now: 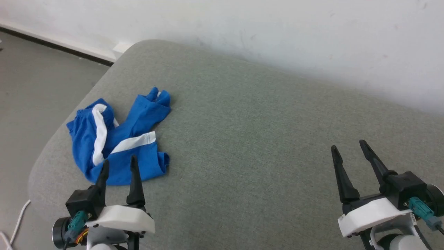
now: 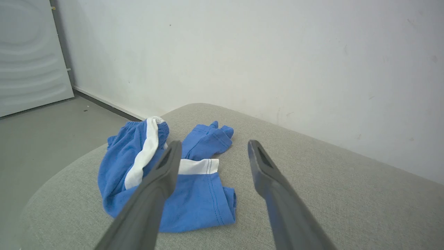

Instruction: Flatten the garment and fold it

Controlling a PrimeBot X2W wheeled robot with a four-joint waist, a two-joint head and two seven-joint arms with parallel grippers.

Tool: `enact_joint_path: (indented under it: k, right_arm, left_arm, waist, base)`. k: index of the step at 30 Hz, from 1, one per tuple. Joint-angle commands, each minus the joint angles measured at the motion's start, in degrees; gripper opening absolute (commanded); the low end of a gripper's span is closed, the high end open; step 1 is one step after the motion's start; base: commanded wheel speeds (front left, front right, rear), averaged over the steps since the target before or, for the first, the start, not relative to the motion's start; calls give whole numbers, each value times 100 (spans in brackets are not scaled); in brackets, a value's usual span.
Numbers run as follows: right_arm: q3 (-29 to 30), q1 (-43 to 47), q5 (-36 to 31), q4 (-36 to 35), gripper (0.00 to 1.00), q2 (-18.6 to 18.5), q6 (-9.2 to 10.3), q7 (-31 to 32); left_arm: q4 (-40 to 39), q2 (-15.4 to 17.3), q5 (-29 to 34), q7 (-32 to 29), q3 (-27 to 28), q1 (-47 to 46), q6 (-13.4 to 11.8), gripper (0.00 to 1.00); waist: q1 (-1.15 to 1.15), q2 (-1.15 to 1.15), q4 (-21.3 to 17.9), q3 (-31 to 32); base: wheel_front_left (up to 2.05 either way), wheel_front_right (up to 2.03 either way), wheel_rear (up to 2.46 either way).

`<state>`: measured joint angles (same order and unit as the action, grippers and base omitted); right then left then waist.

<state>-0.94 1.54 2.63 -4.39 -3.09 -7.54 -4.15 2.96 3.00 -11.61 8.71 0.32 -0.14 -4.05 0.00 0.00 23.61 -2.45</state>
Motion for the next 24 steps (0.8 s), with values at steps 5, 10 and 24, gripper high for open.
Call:
enact_joint_path:
  k: [5, 10, 24]
  right_arm:
    - [-11, 64, 69, -112, 100, 13, 4, -73]
    - [-41, 66, 111, -164, 100, 14, 4, -96]
    - [-97, -48, 63, -413, 100, -21, 4, 109]
  left_arm:
    - [-57, -8, -156, 117, 45, 16, -106, 100]
    - [-112, -9, -235, 177, 79, -5, -182, 100]
    - [151, 354, -143, 248, 557, -1381, -99, 100]
  waist:
    - [0, 0, 178, -82]
    - [0, 0, 292, -155]
    - [0, 0, 229, -726]
  base:
    - [-12, -12, -12]
    - [-3, -3, -3]
    - [0, 0, 0]
